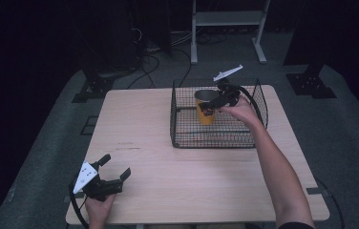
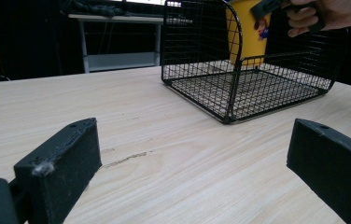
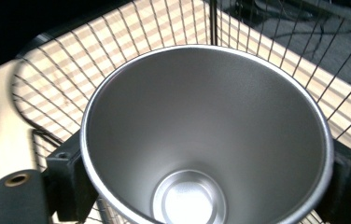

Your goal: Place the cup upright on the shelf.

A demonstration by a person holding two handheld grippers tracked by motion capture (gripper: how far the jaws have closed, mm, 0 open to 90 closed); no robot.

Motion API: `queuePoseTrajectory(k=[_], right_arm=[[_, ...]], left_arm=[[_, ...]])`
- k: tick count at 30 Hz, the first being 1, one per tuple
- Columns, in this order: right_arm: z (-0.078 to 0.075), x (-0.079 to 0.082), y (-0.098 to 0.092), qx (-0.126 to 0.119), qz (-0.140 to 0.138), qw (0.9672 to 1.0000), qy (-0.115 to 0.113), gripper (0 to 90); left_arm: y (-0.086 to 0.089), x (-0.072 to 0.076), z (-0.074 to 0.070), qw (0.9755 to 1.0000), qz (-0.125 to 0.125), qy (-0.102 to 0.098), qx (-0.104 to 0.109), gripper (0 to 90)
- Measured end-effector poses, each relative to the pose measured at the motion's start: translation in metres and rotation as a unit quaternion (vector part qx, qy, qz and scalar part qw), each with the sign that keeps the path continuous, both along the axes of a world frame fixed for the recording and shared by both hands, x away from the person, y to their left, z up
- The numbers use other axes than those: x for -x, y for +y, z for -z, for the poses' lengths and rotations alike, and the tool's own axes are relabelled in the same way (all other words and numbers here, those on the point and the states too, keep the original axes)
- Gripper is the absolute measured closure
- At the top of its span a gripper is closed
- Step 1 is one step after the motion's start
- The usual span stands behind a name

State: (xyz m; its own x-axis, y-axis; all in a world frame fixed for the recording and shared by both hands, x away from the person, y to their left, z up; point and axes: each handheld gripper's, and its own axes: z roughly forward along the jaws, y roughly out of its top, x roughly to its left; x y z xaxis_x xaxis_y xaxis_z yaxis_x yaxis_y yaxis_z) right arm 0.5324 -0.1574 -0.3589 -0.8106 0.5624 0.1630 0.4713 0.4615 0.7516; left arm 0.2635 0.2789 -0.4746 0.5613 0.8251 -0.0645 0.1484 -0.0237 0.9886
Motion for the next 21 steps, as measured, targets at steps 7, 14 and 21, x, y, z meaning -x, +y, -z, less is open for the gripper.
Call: queuePoseTrajectory(k=[7, 14, 21], right_arm=[[0.02, -0.009, 0.011, 0.024, 0.004, 0.9997, 0.01, 12.4], [0.031, -0.012, 0.019, 0.028, 0.003, 0.9995, 0.012, 12.4], [0.038, -0.014, 0.022, 0.033, 0.004, 0.9993, 0.014, 12.3]], left_arm=[[0.001, 0.0, 0.0, 1.0, 0.0, -0.001, 0.002, 2.3], [0.001, 0.0, 0.0, 1.0, 0.001, -0.001, 0.002, 2.3], [0.001, 0.0, 0.0, 1.0, 0.001, -0.001, 0.003, 2.2]])
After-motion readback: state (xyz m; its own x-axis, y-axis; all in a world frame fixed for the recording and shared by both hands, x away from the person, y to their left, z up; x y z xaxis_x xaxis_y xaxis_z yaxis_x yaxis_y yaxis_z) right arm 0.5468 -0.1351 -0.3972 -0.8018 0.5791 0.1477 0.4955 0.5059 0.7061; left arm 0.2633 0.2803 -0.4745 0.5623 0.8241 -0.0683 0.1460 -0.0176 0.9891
